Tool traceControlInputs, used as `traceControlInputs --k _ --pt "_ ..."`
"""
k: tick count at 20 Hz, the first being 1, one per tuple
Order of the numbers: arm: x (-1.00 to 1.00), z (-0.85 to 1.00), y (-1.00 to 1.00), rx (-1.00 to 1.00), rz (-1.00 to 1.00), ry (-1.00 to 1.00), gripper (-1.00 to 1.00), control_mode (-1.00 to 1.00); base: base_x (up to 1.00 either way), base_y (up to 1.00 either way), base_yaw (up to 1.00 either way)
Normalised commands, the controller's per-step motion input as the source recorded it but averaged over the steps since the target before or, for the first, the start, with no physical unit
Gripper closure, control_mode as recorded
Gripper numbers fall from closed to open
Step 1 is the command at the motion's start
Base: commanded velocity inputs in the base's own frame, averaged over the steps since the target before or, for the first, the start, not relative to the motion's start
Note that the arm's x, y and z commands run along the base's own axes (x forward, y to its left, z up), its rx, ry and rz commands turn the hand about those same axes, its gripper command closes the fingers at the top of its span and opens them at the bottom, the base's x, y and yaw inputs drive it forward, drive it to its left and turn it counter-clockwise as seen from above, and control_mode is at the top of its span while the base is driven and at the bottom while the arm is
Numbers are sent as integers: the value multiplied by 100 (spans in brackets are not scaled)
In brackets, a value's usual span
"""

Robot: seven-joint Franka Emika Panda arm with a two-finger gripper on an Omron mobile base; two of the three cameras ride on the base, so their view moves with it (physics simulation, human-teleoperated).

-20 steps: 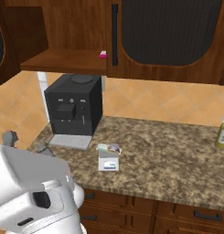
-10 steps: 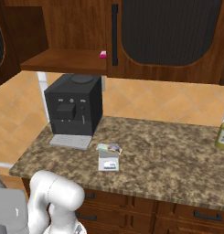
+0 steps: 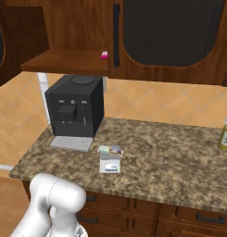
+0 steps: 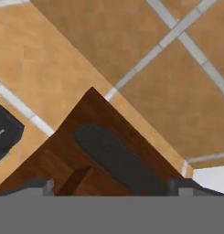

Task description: Pick the bar and place it on the digital scale for weighing, and close the cabinet.

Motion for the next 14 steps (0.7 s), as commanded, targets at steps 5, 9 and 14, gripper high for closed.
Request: traceControlInputs --k 5,9,14 --pt "10 -41 100 0 -15 -22 -100 -100 0 0 0" --pt "13 -36 100 0 -13 -23 -100 -100 0 0 0" --pt "1 -36 100 0 -11 -22 -100 -100 0 0 0"
